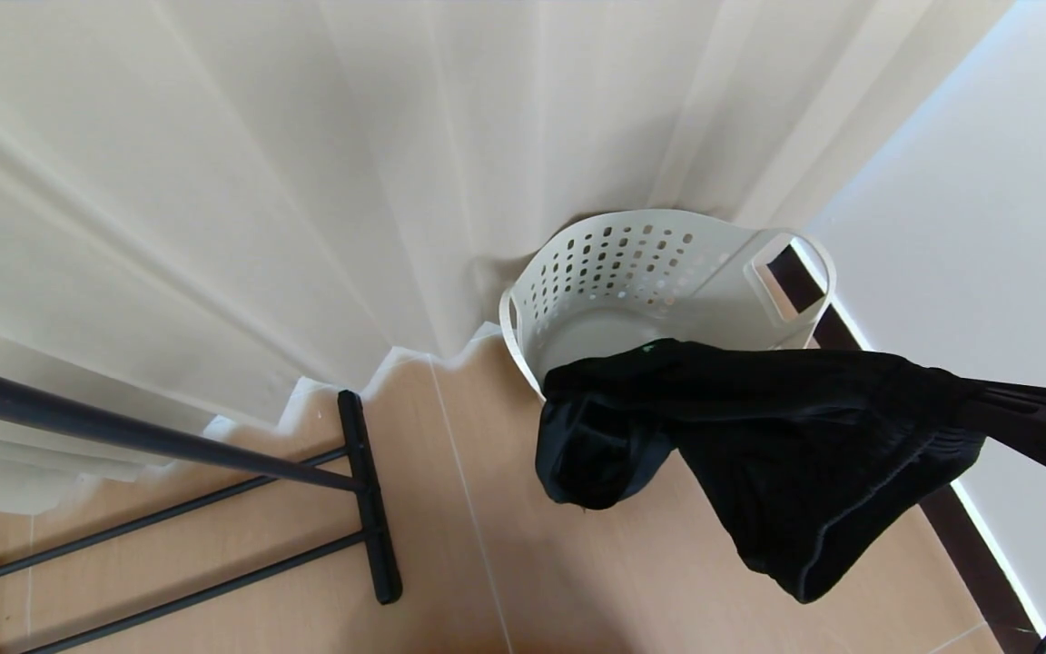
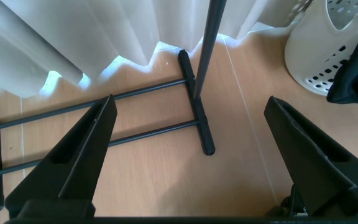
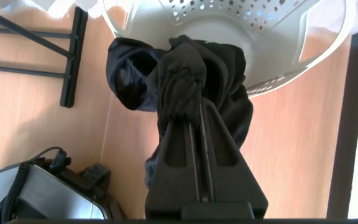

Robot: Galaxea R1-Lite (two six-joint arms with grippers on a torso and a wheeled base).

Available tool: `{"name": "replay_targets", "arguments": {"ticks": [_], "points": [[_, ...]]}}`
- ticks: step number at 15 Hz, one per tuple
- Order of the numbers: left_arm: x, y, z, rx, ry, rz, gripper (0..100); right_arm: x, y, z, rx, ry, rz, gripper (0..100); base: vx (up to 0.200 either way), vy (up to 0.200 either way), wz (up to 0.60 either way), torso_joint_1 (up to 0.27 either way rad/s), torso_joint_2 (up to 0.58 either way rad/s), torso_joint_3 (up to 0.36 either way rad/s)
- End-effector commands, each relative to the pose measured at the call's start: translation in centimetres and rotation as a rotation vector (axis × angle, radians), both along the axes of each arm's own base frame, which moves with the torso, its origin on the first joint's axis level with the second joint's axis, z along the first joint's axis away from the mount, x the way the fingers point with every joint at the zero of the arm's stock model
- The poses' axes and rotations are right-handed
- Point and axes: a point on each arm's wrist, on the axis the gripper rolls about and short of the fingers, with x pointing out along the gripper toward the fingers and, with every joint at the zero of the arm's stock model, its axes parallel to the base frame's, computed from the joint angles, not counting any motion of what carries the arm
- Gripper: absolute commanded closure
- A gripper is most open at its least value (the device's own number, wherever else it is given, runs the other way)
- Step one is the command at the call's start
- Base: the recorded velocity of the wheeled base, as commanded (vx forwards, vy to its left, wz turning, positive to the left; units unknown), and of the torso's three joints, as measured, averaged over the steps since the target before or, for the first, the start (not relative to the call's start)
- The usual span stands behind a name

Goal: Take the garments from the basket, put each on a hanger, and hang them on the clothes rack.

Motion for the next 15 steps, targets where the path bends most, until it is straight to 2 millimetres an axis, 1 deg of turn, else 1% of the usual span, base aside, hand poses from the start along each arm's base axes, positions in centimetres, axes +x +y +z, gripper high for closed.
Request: {"name": "replay_targets", "arguments": {"ticks": [1, 3, 5, 15], "points": [[0.0, 0.0, -0.01, -0.001, 0.0, 0.0, 0, -0.32, -0.15, 0.17, 0.005, -0.014, -0.001, 100, 0.0, 0.0, 0.0, 0.0, 0.0, 0.0], [0.0, 0.0, -0.01, -0.001, 0.0, 0.0, 0, -0.26, -0.13, 0.07, 0.001, -0.009, -0.001, 100, 0.0, 0.0, 0.0, -0.001, 0.0, 0.028], [0.0, 0.0, -0.01, -0.001, 0.0, 0.0, 0, 0.01, -0.03, -0.15, -0.005, 0.004, -0.004, 100, 0.0, 0.0, 0.0, 0.002, 0.0, 0.142], [0.02, 0.0, -0.04, 0.001, 0.003, 0.0, 0, 0.61, 0.2, -0.81, -0.001, -0.003, -0.004, 100, 0.0, 0.0, 0.0, 0.001, 0.0, 0.195]]}}
